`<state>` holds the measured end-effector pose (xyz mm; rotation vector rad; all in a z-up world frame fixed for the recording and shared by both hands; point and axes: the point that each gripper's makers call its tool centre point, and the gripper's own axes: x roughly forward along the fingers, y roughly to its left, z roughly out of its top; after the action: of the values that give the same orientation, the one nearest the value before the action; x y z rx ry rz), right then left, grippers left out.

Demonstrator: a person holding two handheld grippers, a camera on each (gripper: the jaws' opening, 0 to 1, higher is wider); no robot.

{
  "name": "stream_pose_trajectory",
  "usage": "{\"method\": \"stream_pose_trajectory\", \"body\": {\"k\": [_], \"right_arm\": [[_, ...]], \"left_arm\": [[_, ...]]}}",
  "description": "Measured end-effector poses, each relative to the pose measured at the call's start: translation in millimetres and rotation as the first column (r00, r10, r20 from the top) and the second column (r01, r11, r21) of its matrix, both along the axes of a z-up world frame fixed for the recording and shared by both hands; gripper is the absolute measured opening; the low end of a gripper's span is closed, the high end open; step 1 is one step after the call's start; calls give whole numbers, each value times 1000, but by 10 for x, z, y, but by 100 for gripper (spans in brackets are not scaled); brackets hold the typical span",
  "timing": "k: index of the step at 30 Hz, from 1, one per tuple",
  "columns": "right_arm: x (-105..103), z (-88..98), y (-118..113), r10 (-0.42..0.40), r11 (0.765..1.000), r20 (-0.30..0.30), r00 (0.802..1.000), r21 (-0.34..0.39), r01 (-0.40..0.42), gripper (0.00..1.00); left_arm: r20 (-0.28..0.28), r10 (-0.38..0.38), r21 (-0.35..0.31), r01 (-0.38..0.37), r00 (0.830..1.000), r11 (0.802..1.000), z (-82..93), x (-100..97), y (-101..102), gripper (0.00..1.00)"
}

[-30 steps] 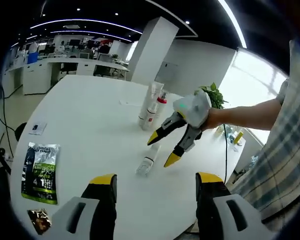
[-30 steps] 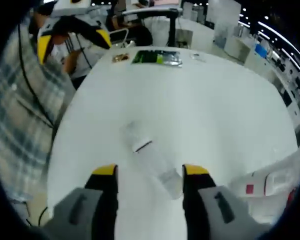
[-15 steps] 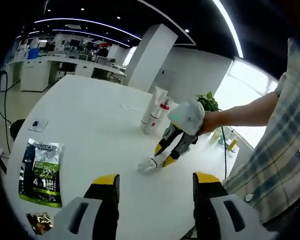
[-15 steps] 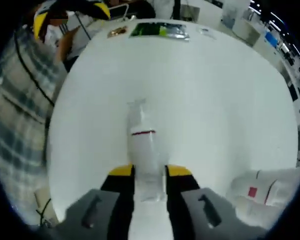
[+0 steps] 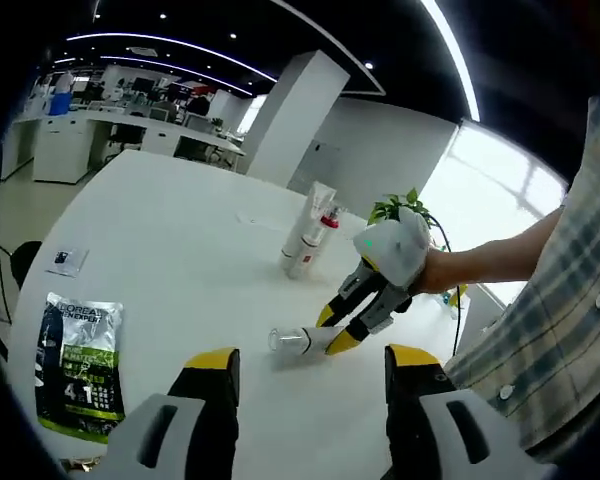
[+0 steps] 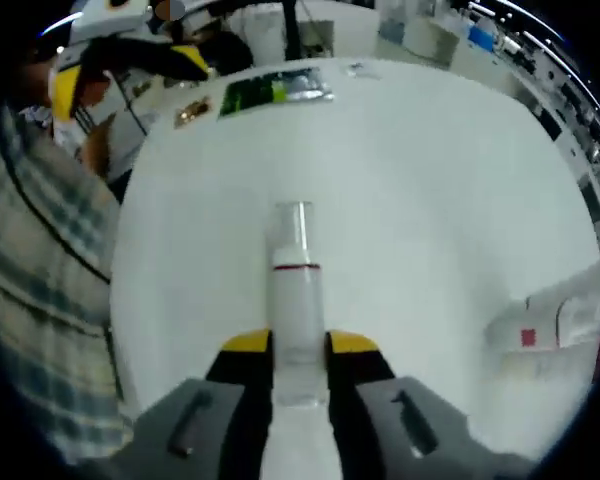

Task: Arrange the skincare products in the storage area until every visible bottle or jar stands upright without overlapping.

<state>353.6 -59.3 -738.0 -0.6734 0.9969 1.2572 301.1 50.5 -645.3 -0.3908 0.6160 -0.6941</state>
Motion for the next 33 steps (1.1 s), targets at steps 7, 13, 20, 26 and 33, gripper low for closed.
{"method": "stream_pose_trajectory", "body": {"k": [7, 13, 20, 26, 33], "right_arm": [[-116, 508, 42, -138, 969, -54, 989, 200, 146, 17], [-359, 990, 199, -170, 874, -211, 963, 418, 246, 17], [-727, 1318, 386, -55, 801, -283, 957, 560, 212, 17], [-911, 1505, 447, 1, 736, -347, 938, 635, 234, 18], [-928, 1523, 456, -6, 726, -374, 927, 635, 262, 18]], "left_arm": [[-28, -45, -89, 43, 999, 995, 90, 66, -326, 60], [-2, -119, -253, 115, 993, 961, 368, 40, -652, 59], [44, -128, -381, 135, 991, 915, 667, 45, -729, 56], [96, -162, -511, 188, 982, 839, 930, -38, -705, 25], [92, -178, -500, 200, 980, 842, 945, -41, -749, 22]]}}
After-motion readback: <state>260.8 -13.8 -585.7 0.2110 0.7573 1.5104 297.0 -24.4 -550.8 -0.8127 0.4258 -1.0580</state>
